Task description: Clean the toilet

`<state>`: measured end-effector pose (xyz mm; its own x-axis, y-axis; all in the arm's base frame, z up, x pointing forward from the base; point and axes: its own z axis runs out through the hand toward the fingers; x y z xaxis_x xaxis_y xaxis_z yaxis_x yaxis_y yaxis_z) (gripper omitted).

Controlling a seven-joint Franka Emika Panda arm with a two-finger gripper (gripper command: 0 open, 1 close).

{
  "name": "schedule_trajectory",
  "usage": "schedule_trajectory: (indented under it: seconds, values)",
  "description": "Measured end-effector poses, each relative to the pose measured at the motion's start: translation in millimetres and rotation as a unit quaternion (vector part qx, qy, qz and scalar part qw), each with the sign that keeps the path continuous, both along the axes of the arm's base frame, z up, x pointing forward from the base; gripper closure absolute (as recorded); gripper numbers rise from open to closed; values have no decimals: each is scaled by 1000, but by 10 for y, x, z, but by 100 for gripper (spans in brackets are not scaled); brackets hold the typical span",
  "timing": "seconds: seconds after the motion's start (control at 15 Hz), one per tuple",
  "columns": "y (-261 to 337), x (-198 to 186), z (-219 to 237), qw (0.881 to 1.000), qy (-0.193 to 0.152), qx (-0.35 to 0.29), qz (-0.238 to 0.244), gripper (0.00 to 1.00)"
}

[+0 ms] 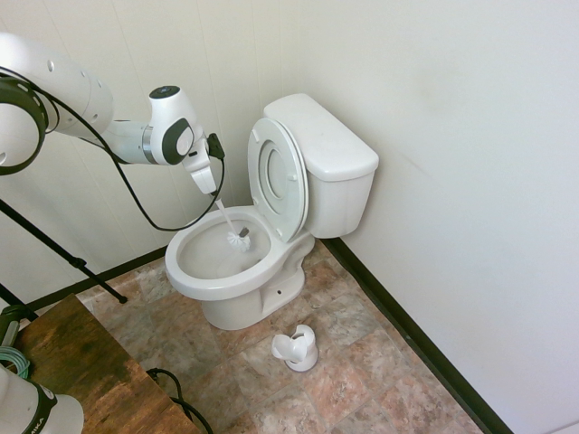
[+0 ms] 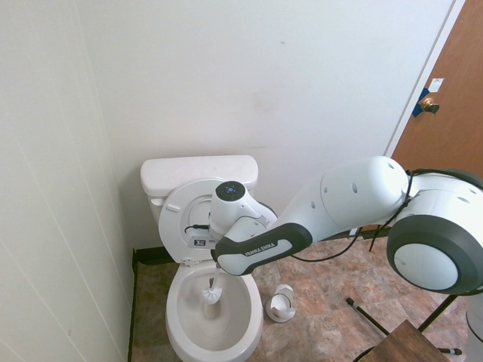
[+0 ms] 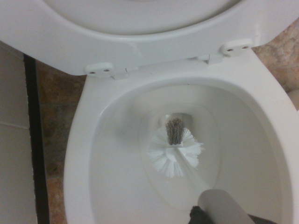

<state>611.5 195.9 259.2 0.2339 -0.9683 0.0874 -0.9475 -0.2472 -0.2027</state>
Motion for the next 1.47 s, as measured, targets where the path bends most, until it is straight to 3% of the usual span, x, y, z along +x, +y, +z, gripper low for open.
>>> schedule_trajectory:
  seconds: [0.6,1.07,1.47]
  values:
    - [180,80,-303,1000,-5,-13,-11,100]
    - [332,166,-749,998,-39,-21,-55,100]
    - [615,143,-907,997,-47,-24,-59,100]
